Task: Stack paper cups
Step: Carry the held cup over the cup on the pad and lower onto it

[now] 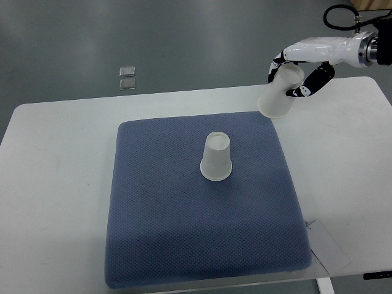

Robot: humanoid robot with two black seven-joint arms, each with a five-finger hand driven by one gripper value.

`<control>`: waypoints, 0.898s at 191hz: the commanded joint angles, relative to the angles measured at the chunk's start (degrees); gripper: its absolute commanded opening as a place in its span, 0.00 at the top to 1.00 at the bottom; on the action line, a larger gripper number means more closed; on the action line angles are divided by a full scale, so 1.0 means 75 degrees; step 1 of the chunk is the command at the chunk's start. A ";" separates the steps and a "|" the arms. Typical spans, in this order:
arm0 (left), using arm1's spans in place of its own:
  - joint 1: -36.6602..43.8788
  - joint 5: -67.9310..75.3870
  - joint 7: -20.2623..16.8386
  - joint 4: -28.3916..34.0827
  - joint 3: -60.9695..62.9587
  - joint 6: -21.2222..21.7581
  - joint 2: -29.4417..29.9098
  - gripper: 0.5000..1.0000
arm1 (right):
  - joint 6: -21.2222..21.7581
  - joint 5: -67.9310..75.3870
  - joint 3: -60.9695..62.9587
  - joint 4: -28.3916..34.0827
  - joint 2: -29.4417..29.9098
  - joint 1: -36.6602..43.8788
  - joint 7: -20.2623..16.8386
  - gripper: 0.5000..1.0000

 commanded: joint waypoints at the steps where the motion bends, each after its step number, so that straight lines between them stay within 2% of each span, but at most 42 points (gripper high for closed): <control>1: -0.0001 0.0000 -0.0006 0.0000 0.0000 0.0000 0.0000 0.00 | 0.0063 0.0002 0.0001 0.0573 -0.0004 0.0326 0.0056 1.00; 29: -0.0001 0.0000 0.0005 0.0000 0.0000 0.0000 0.0000 0.00 | 0.0075 0.0002 0.0001 0.0913 0.0241 0.0549 0.0044 1.00; 111: -0.0001 0.0000 0.0005 0.0011 0.0000 0.0000 0.0000 0.00 | 0.0274 -0.0057 -0.0057 0.0960 0.1179 0.0537 0.0021 1.00; 172: -0.0001 0.0000 -0.0006 0.0000 0.0000 0.0000 0.0000 0.00 | 0.0262 -0.0244 -0.0081 0.0960 0.1273 0.0350 0.0009 1.00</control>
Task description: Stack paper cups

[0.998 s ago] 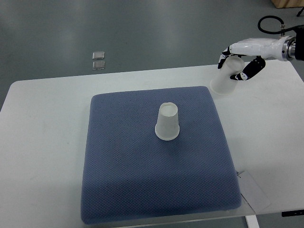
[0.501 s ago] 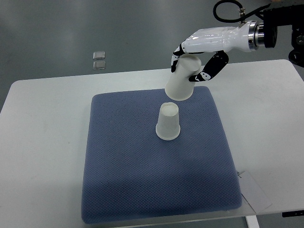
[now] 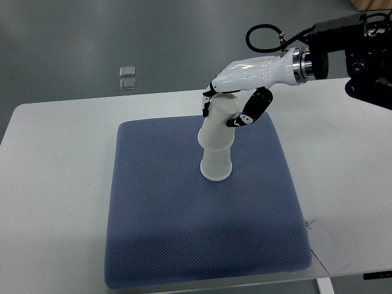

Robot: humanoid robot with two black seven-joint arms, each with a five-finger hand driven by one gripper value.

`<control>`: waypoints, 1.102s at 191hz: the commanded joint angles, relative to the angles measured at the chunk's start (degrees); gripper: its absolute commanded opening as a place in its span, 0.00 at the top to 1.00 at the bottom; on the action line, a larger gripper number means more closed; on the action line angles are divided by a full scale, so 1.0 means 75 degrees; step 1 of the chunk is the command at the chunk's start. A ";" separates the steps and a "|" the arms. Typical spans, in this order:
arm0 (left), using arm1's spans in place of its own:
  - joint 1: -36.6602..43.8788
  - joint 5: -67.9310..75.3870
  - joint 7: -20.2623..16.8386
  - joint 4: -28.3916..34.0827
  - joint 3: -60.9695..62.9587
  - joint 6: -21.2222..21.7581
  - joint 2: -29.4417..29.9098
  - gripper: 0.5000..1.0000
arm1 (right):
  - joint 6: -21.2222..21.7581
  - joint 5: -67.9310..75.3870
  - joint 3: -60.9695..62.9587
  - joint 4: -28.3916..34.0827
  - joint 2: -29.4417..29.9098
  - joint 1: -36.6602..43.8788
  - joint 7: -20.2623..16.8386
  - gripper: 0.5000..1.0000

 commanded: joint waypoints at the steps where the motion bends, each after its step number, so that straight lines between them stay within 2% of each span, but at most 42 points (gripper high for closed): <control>1: 0.0000 0.0000 -0.0006 0.0000 0.0000 0.0000 0.0000 0.00 | -0.0023 -0.0095 0.0000 -0.0001 0.0007 -0.0065 -0.0009 1.00; 110: 0.0000 0.0000 -0.0006 0.0000 0.0000 0.0000 0.0000 0.00 | -0.0140 -0.0177 0.0000 -0.0118 0.0171 -0.0276 -0.0114 0.98; 141: 0.0000 0.0000 -0.0006 0.0000 0.0000 0.0000 0.0000 0.00 | -0.0187 -0.0189 0.0000 -0.0130 0.0171 -0.0322 -0.0114 0.92; 156: 0.0000 0.0000 0.0006 0.0000 0.0000 0.0000 0.0000 0.00 | -0.0199 -0.0189 0.0000 -0.0130 0.0182 -0.0334 -0.0114 0.84; 165: 0.0000 0.0000 0.0006 0.0000 0.0000 0.0000 0.0000 0.00 | -0.0234 -0.0189 0.0000 -0.0141 0.0171 -0.0381 -0.0114 0.74; 175: 0.0000 0.0000 -0.0006 0.0000 0.0000 0.0000 0.0000 0.00 | -0.0292 -0.0189 0.0000 -0.0165 0.0182 -0.0428 -0.0114 0.69; 188: 0.0000 0.0000 0.0006 0.0000 0.0000 0.0000 0.0000 0.00 | -0.0445 -0.0177 0.0012 -0.0188 0.0182 -0.0475 -0.0114 0.57; 201: 0.0000 0.0000 -0.0006 0.0000 0.0000 0.0000 0.0000 0.00 | -0.0503 -0.0177 0.0012 -0.0188 0.0182 -0.0522 -0.0114 0.54; 211: 0.0000 0.0000 0.0006 0.0000 0.0000 0.0000 0.0000 0.00 | -0.0503 -0.0177 0.0012 -0.0188 0.0182 -0.0533 -0.0114 0.46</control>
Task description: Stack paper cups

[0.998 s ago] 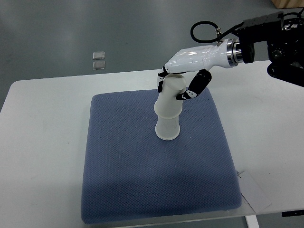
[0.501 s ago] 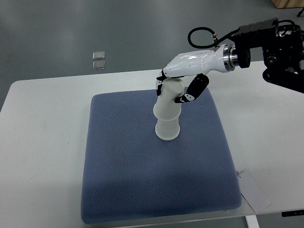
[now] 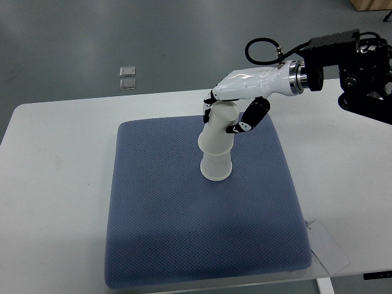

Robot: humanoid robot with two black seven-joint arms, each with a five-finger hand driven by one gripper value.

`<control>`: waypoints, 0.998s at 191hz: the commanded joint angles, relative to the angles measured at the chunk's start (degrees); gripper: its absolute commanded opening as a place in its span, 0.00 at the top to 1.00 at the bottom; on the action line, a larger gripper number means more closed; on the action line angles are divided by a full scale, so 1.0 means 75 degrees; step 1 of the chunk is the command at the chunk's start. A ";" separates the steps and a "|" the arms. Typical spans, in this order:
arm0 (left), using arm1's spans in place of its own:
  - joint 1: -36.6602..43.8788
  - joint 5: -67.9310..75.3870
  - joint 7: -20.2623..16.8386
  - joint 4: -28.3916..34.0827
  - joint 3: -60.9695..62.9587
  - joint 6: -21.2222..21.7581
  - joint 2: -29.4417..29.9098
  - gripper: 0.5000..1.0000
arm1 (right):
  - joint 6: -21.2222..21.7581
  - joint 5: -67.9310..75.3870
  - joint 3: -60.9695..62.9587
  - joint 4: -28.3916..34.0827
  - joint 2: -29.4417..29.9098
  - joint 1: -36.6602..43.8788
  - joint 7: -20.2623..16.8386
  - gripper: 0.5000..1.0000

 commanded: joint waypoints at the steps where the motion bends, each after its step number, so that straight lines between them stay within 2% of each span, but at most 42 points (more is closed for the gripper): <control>1: 0.0000 0.0000 -0.0006 0.0000 0.0000 0.0000 0.0000 0.00 | -0.0047 0.0005 0.0007 -0.0003 -0.0011 -0.0041 0.0000 0.44; 13: 0.0000 0.0000 -0.0006 0.0000 0.0000 0.0000 0.0000 0.00 | -0.0036 0.0005 0.0007 -0.0003 0.0000 -0.0041 0.0000 0.32; 38: 0.0000 0.0000 -0.0006 0.0000 0.0000 0.0000 0.0000 0.00 | -0.0036 0.0028 0.0007 -0.0026 -0.0011 -0.0041 0.0000 0.26; 45: 0.0000 0.0000 0.0006 0.0000 0.0000 0.0000 0.0000 0.00 | -0.0024 0.0040 0.0007 -0.0026 0.0000 -0.0030 0.0000 0.21; 96: 0.0000 0.0000 0.0006 0.0000 0.0000 0.0000 0.0000 0.00 | -0.0083 0.0145 0.0136 -0.0331 -0.0128 -0.0065 0.0012 0.21; 124: 0.0000 0.0000 -0.0006 0.0000 0.0000 0.0000 0.0000 0.00 | -0.0586 0.1152 0.0979 -0.1221 -0.0257 -0.0697 0.0000 0.21; 152: 0.0000 0.0000 -0.0006 0.0000 0.0000 0.0000 0.0000 0.00 | -0.0704 0.2418 0.1870 -0.2381 -0.0164 -0.1400 -0.0222 0.21; 191: 0.0000 0.0000 0.0006 0.0000 0.0000 0.0000 0.0000 0.00 | -0.0715 0.4634 0.2761 -0.3343 0.0118 -0.2444 -0.0398 0.21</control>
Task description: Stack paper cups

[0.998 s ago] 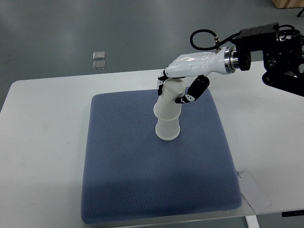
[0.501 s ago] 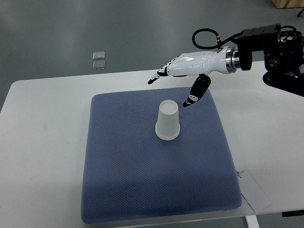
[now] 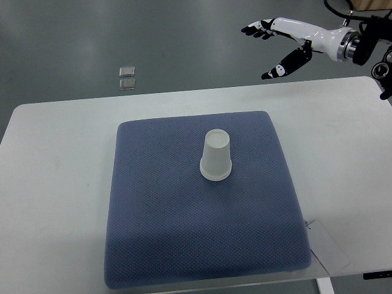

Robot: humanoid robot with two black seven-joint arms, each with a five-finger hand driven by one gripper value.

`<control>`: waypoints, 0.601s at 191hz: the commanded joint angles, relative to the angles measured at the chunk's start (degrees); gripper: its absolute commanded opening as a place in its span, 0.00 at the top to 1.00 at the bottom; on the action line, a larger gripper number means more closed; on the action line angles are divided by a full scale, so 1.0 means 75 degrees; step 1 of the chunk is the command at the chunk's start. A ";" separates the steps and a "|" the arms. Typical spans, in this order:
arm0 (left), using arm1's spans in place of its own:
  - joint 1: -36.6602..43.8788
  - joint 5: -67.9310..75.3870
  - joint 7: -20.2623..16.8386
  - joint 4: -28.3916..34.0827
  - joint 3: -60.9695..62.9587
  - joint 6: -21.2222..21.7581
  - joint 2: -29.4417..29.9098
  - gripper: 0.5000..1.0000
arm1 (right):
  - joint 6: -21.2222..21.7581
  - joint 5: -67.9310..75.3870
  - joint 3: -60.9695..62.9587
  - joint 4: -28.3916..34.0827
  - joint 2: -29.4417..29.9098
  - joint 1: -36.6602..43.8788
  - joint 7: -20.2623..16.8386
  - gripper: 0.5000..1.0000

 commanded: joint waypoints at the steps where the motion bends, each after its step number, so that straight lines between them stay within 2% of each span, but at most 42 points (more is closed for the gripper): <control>1: 0.0000 0.0000 0.0005 0.0000 0.0000 0.0000 0.0000 0.00 | -0.0006 0.1227 0.0486 -0.0463 0.0174 -0.0556 -0.0074 0.21; 28: 0.0000 0.0000 -0.0007 0.0000 0.0000 0.0000 0.0000 0.00 | -0.0065 0.2680 0.0884 -0.0803 0.0502 -0.1154 -0.0484 0.21; 70: 0.0000 0.0000 -0.0007 0.0000 0.0000 0.0000 0.0000 0.00 | -0.1014 0.4203 0.0896 -0.0838 0.1029 -0.1857 -0.0566 0.21; 115: 0.0000 0.0000 -0.0007 0.0000 0.0000 0.0000 0.0000 0.00 | -0.1049 0.5235 0.0908 -0.0850 0.1205 -0.2138 -0.0754 0.21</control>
